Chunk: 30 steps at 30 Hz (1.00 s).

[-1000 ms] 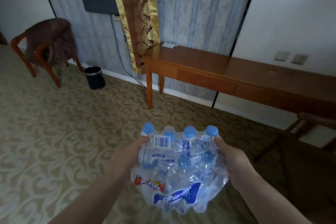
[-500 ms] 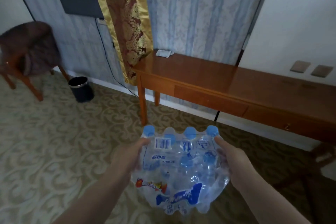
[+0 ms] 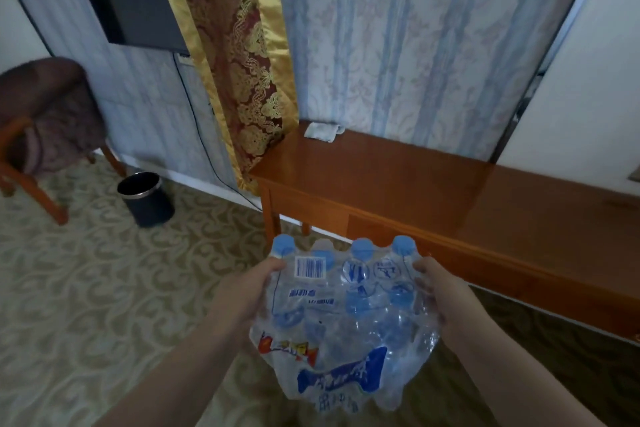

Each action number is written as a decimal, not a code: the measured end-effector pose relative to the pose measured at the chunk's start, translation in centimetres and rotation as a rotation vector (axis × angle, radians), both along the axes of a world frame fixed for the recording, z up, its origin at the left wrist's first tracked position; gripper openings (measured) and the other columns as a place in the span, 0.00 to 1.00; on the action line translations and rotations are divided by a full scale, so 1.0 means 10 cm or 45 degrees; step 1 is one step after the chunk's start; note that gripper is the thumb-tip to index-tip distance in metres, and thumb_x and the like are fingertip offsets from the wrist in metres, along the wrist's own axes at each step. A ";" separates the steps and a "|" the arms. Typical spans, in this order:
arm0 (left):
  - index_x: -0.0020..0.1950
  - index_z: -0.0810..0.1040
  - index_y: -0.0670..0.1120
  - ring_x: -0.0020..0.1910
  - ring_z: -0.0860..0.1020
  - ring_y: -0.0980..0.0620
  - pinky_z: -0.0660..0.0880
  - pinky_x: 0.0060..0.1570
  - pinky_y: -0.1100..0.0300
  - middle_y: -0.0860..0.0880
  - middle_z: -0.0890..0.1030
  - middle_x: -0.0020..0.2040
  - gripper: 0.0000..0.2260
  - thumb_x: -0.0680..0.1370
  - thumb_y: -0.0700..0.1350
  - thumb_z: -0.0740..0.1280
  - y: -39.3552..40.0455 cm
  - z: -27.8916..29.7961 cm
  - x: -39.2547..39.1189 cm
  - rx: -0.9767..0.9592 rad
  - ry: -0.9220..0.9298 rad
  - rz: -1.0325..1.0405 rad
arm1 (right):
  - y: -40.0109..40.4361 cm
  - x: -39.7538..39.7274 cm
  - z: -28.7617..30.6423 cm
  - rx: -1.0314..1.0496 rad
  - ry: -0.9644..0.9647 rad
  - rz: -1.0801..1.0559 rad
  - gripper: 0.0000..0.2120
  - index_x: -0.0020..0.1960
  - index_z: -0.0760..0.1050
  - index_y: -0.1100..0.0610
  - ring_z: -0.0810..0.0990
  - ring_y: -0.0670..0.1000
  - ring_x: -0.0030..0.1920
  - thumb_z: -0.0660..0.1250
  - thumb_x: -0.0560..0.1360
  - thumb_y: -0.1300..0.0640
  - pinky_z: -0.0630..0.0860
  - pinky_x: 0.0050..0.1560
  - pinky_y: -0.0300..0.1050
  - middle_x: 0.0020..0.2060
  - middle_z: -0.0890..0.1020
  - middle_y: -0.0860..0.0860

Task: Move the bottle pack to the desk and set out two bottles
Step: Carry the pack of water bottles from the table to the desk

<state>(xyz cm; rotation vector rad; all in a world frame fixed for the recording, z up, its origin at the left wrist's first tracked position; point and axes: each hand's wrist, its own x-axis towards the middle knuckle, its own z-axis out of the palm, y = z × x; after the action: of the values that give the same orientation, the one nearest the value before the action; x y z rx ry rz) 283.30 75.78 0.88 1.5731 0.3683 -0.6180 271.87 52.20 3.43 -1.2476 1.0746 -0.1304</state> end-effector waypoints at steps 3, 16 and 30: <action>0.41 0.84 0.42 0.36 0.86 0.42 0.83 0.44 0.44 0.43 0.87 0.35 0.19 0.61 0.55 0.77 -0.17 0.07 0.65 -0.004 -0.013 -0.030 | -0.13 0.55 -0.01 -0.013 0.006 -0.001 0.07 0.42 0.76 0.57 0.79 0.55 0.43 0.67 0.75 0.54 0.78 0.56 0.61 0.41 0.80 0.52; 0.44 0.83 0.42 0.19 0.80 0.54 0.70 0.15 0.66 0.49 0.83 0.24 0.16 0.65 0.53 0.76 -1.35 0.48 2.89 -0.023 -0.166 -0.037 | -1.33 2.71 0.19 -0.052 -0.068 -0.051 0.12 0.43 0.79 0.58 0.80 0.48 0.18 0.67 0.73 0.48 0.72 0.18 0.37 0.21 0.82 0.50; 0.45 0.85 0.40 0.25 0.84 0.47 0.76 0.22 0.61 0.42 0.86 0.33 0.16 0.65 0.50 0.77 -2.04 0.38 4.73 -0.026 -0.089 0.027 | -2.05 4.60 0.09 -0.025 -0.096 0.011 0.11 0.50 0.78 0.58 0.84 0.56 0.43 0.68 0.74 0.50 0.79 0.35 0.48 0.48 0.85 0.55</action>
<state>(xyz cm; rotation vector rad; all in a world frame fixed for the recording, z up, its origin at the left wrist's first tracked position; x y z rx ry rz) 330.57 55.43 4.66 1.5648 0.3247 -0.5471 317.88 31.69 4.36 -1.2552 1.0053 -0.1804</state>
